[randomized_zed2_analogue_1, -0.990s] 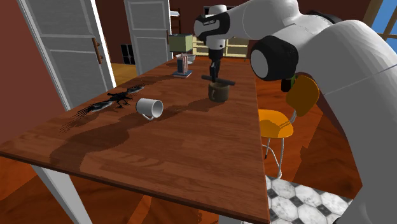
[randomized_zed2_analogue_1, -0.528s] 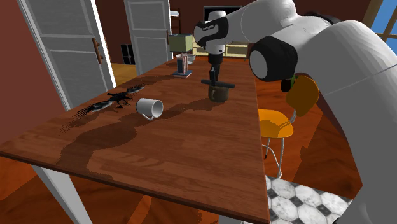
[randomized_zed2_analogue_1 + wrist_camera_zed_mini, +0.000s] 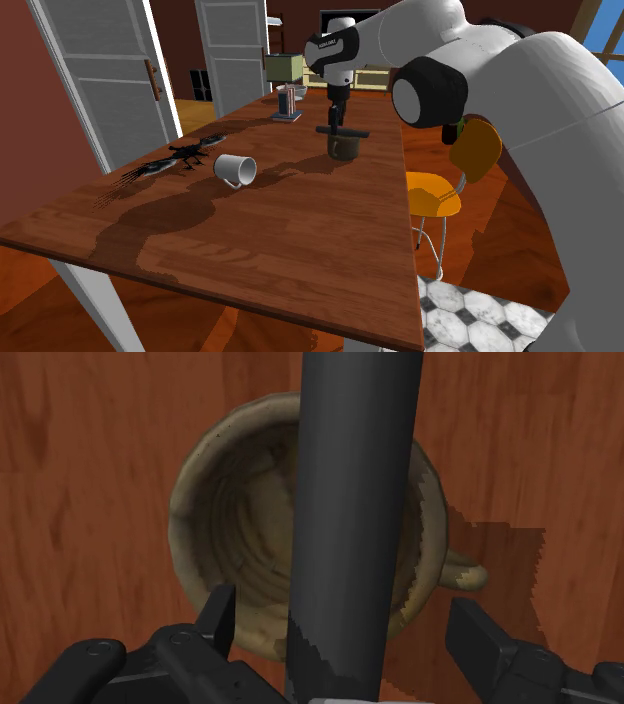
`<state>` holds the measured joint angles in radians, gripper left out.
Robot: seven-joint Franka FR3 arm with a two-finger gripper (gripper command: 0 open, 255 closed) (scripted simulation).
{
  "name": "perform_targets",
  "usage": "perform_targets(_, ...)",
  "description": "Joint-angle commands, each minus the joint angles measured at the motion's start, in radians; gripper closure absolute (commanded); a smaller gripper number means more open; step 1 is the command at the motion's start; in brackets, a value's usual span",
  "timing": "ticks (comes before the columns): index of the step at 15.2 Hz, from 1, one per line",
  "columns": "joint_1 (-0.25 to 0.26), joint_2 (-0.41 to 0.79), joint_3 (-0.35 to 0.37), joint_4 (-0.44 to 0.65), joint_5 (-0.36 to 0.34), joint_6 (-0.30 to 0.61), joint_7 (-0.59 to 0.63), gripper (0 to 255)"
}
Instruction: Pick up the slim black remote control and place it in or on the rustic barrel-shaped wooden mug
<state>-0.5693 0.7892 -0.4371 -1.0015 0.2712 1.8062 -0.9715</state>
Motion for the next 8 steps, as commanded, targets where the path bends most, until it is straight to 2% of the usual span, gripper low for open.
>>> perform_targets(1,0.0,0.0,0.0,0.0,0.0,0.0,0.0,0)
perform_targets(2,0.0,0.0,0.0,0.0,0.0,0.0,0.0,0)
perform_targets(6,-0.024,0.004,0.0,0.141,-0.003,-0.132,0.013,0)
perform_targets(8,-0.024,0.004,0.0,0.142,-0.003,-0.132,0.014,0)
